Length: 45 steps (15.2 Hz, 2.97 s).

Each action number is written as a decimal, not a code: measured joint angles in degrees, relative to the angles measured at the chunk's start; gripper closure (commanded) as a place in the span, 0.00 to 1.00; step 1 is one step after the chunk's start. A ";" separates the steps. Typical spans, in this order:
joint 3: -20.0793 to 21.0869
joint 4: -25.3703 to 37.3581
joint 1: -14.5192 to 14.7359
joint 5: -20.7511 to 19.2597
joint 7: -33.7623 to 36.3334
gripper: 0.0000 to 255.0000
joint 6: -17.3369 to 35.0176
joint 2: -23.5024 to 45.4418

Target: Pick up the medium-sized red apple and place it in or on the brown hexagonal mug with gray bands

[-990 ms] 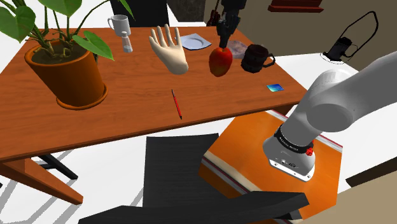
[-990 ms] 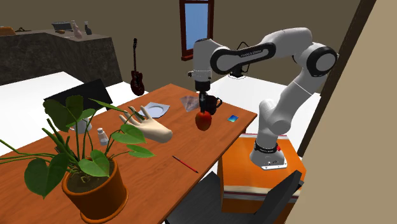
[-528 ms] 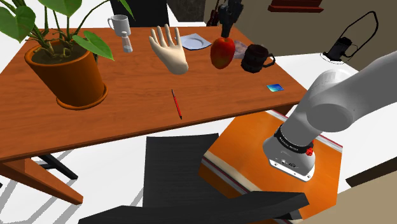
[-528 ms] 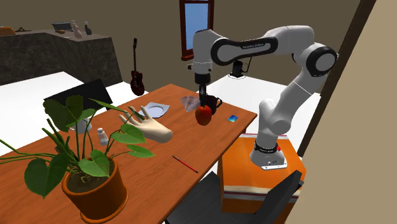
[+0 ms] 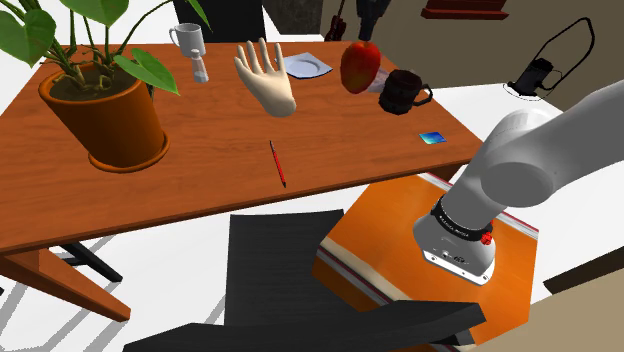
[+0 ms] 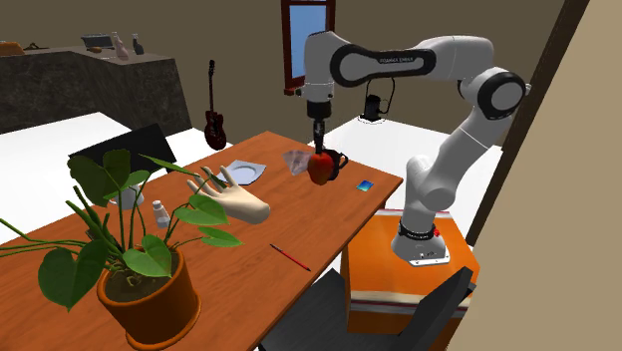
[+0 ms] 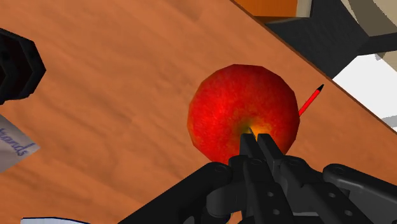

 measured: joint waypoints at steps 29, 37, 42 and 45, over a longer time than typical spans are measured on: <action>-33.39 36.71 -10.47 -3.24 -44.09 1.00 -12.79 25.86; -33.30 29.80 -10.56 -4.07 -44.10 1.00 -6.91 24.57; -32.93 24.74 -10.49 -4.76 -43.44 1.00 -2.88 23.29; -33.00 22.19 -10.58 -4.92 -43.47 1.00 -0.53 23.06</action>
